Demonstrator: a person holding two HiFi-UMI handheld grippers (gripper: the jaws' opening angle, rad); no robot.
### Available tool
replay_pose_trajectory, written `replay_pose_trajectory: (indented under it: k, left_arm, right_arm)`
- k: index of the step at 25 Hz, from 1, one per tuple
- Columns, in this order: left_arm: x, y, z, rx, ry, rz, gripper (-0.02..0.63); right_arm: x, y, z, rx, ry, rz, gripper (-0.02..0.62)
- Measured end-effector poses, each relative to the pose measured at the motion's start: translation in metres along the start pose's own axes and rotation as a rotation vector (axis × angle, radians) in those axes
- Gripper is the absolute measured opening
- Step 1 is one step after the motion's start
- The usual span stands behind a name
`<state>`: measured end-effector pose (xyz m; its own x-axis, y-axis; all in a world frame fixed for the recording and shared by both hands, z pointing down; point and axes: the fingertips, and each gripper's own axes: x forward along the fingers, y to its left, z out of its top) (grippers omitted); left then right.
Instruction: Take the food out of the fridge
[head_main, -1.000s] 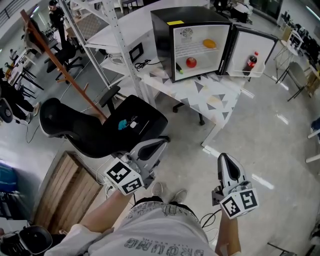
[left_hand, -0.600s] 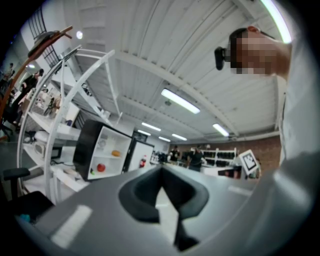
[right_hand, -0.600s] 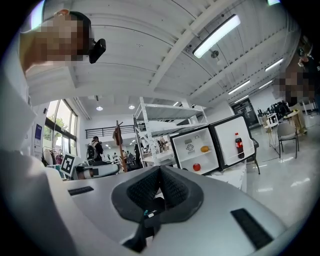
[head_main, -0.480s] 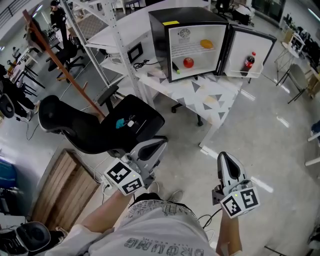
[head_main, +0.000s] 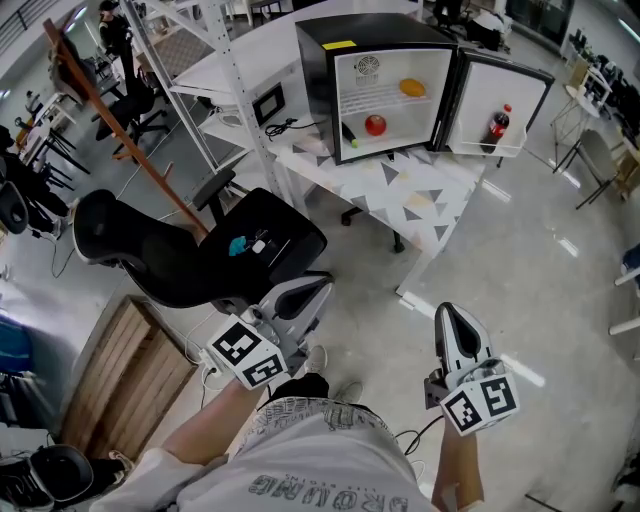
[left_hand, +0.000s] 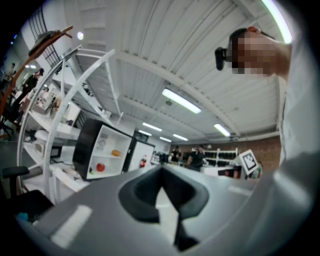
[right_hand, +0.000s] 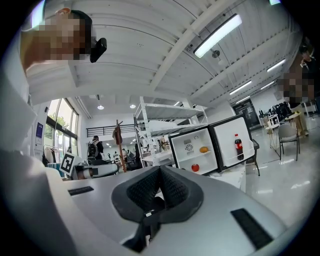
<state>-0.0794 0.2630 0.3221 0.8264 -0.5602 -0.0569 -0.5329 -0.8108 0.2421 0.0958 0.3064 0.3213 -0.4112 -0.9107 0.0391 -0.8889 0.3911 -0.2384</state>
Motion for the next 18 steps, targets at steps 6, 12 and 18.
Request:
replay_pose_trajectory:
  k: [6,12,18]
  left_arm:
    - [0.011,0.007,-0.002,-0.010,-0.001,-0.001,0.005]
    - [0.029,0.018,-0.007,-0.021,0.002,-0.010,0.005]
    - [0.051,0.035,-0.009,-0.024,0.005,-0.020,0.005]
  right_arm:
    - [0.008,-0.008,0.001,-0.004,0.009,0.001,0.002]
    - [0.020,-0.023,0.001,-0.014,0.018,-0.010,0.002]
    - [0.038,-0.042,-0.001,-0.010,0.023,-0.021,0.002]
